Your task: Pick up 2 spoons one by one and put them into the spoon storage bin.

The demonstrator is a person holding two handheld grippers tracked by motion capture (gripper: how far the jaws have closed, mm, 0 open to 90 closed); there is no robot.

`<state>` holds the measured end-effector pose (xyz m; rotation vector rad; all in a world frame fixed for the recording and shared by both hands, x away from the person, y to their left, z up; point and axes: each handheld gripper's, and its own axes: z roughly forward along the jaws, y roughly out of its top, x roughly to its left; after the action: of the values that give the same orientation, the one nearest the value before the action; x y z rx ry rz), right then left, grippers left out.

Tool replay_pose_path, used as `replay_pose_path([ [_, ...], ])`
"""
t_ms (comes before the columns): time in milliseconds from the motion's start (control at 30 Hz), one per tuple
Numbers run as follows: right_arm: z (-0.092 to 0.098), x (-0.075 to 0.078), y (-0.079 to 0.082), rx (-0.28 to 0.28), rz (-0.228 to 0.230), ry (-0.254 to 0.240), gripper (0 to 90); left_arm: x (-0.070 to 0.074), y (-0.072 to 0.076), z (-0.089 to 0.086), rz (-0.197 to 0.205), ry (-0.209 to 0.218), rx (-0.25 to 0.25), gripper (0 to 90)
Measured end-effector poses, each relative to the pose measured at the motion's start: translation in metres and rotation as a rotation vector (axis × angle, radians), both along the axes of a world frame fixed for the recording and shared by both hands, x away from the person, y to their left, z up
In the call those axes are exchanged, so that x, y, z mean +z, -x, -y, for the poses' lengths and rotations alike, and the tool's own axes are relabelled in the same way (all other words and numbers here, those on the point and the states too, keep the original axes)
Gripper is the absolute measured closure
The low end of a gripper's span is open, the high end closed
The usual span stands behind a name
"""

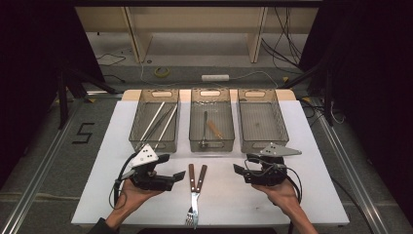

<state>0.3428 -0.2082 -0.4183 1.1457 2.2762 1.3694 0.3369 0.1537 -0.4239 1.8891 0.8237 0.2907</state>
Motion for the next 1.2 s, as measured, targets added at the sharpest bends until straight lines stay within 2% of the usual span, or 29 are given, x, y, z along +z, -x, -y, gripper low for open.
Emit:
replay_pose_path([
  [267,0.006,-0.006,0.009,-0.014,-0.001,-0.002,32.7,0.001,-0.011,0.009,0.005,-0.016,-0.020,16.3],
  [400,0.010,-0.008,0.013,-0.020,0.002,-0.022,32.7,0.001,-0.017,0.012,0.000,-0.027,-0.028,16.6],
  [567,0.011,-0.012,0.015,-0.020,-0.005,-0.019,32.6,0.000,-0.023,0.019,-0.009,-0.029,-0.040,16.9],
  [867,0.011,-0.013,0.020,-0.013,-0.006,-0.016,32.5,-0.002,-0.031,0.037,-0.013,-0.074,-0.084,20.8],
  [1100,0.013,-0.016,0.022,-0.010,-0.010,-0.019,31.5,-0.006,-0.038,0.045,-0.039,-0.100,-0.099,23.5],
  [1200,0.013,-0.016,0.023,-0.007,-0.010,-0.022,31.1,-0.007,-0.041,0.051,-0.066,-0.110,-0.115,23.6],
])
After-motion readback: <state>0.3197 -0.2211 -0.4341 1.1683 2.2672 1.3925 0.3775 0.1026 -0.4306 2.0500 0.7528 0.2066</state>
